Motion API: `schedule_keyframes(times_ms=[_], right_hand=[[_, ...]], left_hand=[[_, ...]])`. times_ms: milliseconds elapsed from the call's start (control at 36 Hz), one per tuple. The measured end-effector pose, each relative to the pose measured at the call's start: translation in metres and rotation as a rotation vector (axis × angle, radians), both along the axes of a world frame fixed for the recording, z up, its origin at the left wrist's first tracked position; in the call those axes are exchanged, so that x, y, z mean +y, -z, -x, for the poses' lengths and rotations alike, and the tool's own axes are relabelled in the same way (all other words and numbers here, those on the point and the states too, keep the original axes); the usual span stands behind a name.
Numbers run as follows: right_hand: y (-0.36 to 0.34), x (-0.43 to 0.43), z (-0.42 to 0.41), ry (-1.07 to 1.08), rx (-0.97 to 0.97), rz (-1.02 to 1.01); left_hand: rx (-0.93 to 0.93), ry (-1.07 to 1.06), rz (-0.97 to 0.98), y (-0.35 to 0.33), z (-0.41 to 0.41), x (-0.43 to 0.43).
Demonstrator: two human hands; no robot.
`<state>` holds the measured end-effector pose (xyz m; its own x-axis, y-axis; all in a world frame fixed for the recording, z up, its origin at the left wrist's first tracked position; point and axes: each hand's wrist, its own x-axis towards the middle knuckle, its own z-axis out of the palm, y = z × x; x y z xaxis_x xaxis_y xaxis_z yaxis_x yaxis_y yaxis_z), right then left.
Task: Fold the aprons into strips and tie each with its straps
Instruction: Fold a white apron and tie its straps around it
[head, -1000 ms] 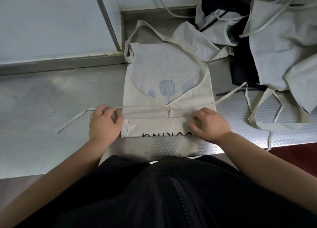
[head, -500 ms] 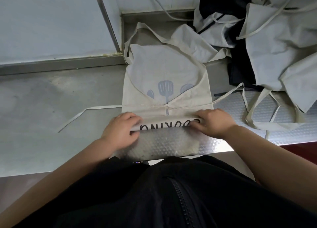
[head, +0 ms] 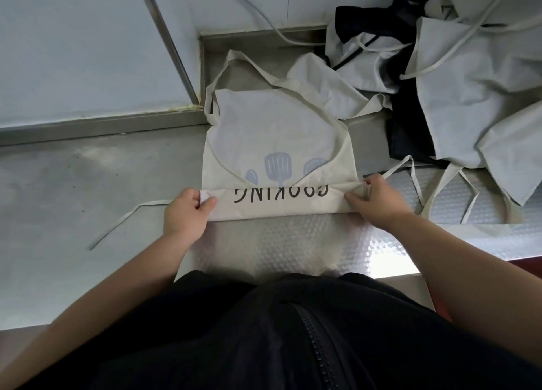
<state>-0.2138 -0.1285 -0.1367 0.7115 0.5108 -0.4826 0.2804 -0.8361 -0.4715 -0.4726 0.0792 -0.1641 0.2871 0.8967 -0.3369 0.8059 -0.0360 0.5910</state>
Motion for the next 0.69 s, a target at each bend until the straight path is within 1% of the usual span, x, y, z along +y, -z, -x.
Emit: schedule_keyframes(times_ms=[83,167,222,278,306,333,361,417,500,556,639,694], right_hand=[[0.005,0.005,0.002,0.071,-0.021,0.046],[0.007,0.009,0.006,0.070,-0.067,0.114],[0.007,0.012,0.009,-0.021,-0.216,0.159],[0.007,0.013,0.012,-0.190,-0.333,0.167],[0.010,0.014,0.014,-0.251,-0.314,0.151],[0.012,0.014,0.017,-0.269,-0.254,0.126],[0.015,0.014,0.021,-0.242,-0.178,0.095],[0.020,0.014,0.028,-0.117,-0.067,-0.012],[0.020,0.017,0.033,0.038,-0.031,-0.168],[0.016,0.019,0.033,0.025,-0.014,-0.168],[0.014,0.018,0.033,-0.071,-0.018,-0.119],[0.014,0.018,0.036,-0.180,-0.117,-0.016]], left_hand=[[0.067,-0.001,-0.015,0.000,-0.003,0.001],[0.113,0.028,-0.031,0.001,-0.003,0.001],[0.128,0.044,-0.066,0.001,-0.003,0.000],[0.106,0.051,-0.124,-0.001,-0.004,-0.004],[0.093,0.065,-0.159,-0.003,-0.005,-0.008],[0.083,0.092,-0.188,-0.004,-0.007,-0.013],[0.073,0.122,-0.194,-0.006,-0.009,-0.019],[0.040,0.147,-0.147,-0.006,-0.014,-0.030],[-0.031,0.065,-0.049,-0.006,-0.018,-0.039],[-0.044,0.034,-0.034,-0.006,-0.019,-0.039],[0.003,0.069,-0.029,-0.007,-0.020,-0.037],[0.108,0.152,-0.086,-0.005,-0.020,-0.037]])
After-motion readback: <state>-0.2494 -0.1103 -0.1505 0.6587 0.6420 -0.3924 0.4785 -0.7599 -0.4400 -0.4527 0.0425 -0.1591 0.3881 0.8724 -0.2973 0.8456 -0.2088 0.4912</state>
